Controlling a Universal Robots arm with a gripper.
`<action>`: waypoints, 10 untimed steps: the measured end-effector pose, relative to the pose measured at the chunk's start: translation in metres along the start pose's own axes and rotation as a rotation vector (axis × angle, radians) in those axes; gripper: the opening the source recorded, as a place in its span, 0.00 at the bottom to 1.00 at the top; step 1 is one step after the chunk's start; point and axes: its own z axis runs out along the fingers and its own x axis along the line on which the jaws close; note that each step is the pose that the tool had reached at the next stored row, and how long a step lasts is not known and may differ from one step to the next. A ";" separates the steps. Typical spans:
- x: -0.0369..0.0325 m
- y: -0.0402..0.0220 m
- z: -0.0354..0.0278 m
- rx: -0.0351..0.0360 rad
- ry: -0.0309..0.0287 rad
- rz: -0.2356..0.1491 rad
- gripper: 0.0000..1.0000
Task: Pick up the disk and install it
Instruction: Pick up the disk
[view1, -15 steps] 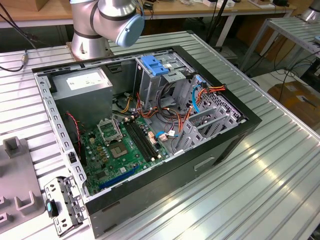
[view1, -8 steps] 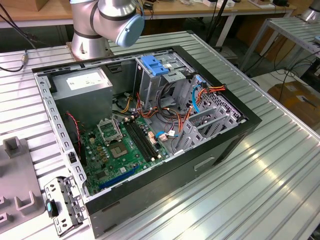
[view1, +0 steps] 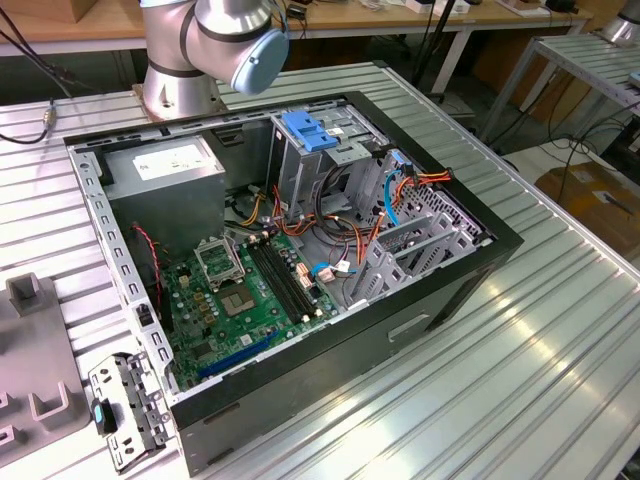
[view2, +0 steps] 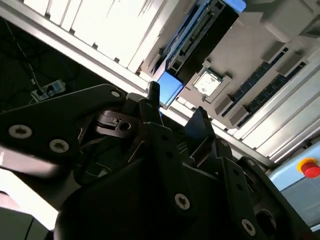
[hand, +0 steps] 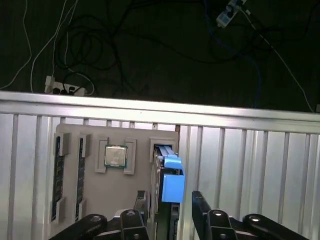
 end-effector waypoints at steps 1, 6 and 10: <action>0.0000 0.0001 0.0016 0.0002 0.0003 0.019 0.48; 0.0002 0.0003 0.0168 0.0016 0.0015 0.099 0.48; 0.0003 0.0018 0.0277 0.0016 0.0014 0.099 0.48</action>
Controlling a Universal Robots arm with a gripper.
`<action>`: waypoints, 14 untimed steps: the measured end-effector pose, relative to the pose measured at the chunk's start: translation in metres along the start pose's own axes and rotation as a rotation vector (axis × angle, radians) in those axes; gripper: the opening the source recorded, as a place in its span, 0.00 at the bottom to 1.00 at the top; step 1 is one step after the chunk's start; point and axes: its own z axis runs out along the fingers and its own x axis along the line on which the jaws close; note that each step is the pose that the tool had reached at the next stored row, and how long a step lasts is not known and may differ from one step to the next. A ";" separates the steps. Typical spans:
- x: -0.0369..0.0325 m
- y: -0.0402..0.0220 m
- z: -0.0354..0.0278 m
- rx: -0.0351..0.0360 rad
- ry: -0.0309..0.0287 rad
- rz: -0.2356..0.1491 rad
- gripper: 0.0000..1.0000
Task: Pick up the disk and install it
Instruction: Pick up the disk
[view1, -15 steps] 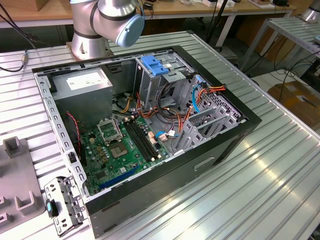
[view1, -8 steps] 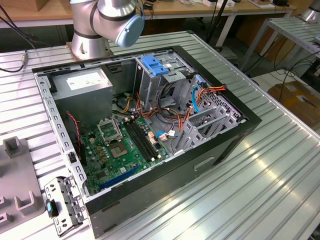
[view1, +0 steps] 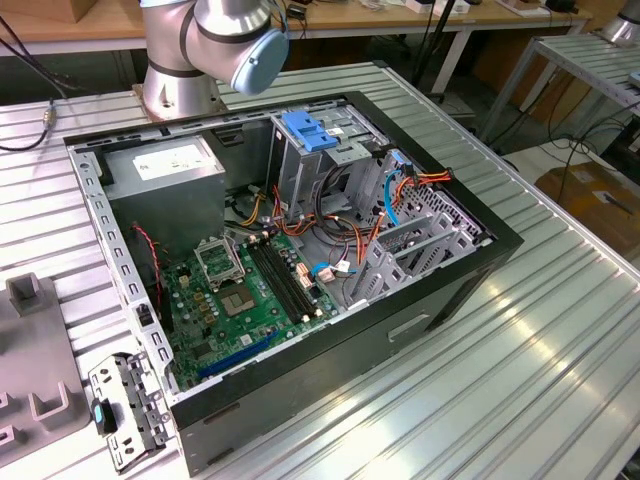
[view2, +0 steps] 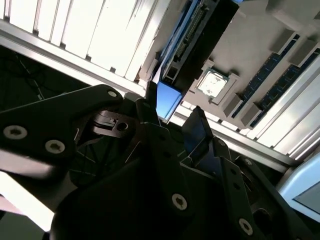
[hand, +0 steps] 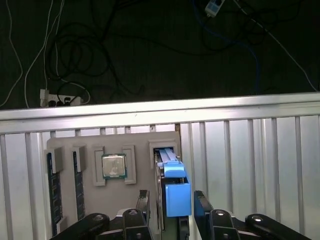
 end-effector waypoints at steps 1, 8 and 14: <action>0.0000 0.0000 0.0016 -0.0001 0.0001 0.000 0.48; -0.0012 0.0003 0.0153 -0.0018 0.0002 0.000 0.48; -0.0011 0.0009 0.0301 -0.0020 0.0002 0.000 0.48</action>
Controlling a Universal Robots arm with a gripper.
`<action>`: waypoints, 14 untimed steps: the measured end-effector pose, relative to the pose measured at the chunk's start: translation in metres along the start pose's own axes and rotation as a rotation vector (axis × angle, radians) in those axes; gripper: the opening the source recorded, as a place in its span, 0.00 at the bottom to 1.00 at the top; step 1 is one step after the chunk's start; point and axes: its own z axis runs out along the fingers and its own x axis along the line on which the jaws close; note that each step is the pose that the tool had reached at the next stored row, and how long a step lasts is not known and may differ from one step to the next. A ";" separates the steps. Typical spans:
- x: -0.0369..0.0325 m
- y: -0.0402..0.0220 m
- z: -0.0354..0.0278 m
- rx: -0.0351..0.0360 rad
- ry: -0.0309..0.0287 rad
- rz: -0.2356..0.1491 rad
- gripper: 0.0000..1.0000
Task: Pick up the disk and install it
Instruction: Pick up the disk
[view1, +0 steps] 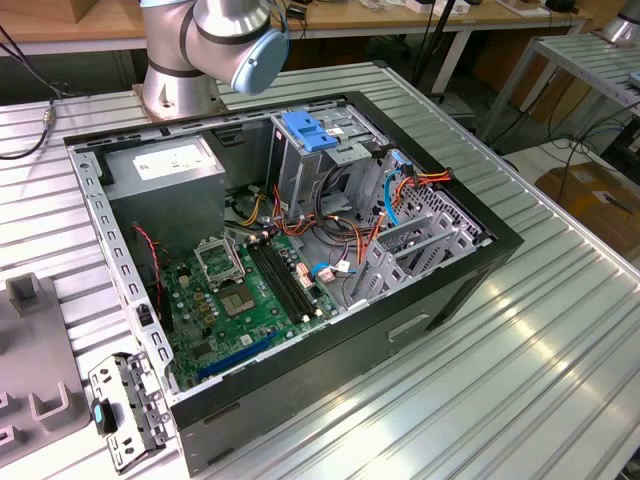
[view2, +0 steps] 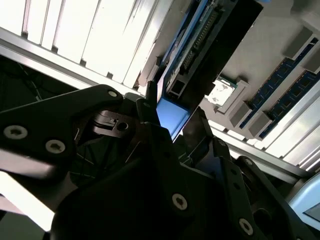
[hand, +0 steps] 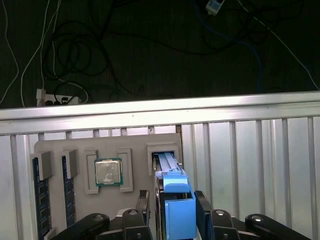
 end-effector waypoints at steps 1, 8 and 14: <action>-0.0002 0.0002 0.0018 0.0000 -0.0001 0.000 0.48; -0.0014 0.0020 0.0089 0.0001 -0.0006 0.000 0.48; -0.0034 0.0021 0.0090 0.0004 -0.0007 0.000 0.48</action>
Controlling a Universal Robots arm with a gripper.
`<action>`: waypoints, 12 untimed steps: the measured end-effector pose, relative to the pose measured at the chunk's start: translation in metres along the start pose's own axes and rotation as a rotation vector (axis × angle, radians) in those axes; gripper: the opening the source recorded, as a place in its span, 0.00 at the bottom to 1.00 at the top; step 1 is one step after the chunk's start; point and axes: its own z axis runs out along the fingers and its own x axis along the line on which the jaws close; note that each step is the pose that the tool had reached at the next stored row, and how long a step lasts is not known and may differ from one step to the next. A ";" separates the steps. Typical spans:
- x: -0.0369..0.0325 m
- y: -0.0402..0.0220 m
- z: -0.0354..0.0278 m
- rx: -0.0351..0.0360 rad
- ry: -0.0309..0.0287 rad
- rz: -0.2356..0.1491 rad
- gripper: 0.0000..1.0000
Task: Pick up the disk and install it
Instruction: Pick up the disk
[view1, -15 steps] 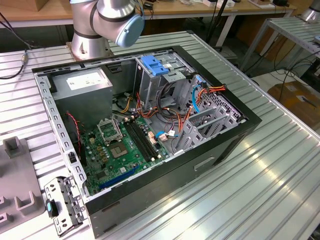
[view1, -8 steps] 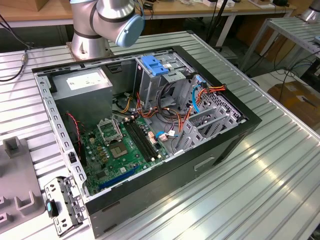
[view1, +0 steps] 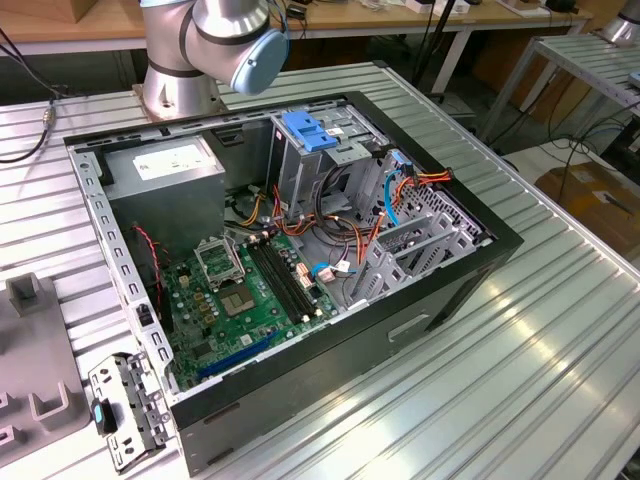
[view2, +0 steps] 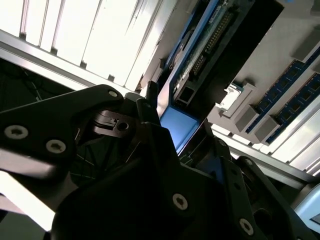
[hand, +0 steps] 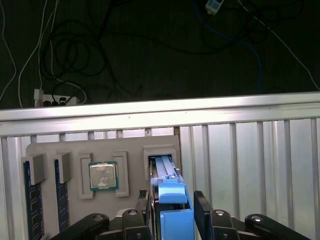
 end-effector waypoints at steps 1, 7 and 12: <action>0.0000 0.0000 0.0000 0.0000 0.0000 0.000 0.48; -0.0001 0.0000 0.0000 0.0000 0.0000 0.000 0.48; -0.0001 0.0000 0.0000 0.0000 0.0001 0.000 0.47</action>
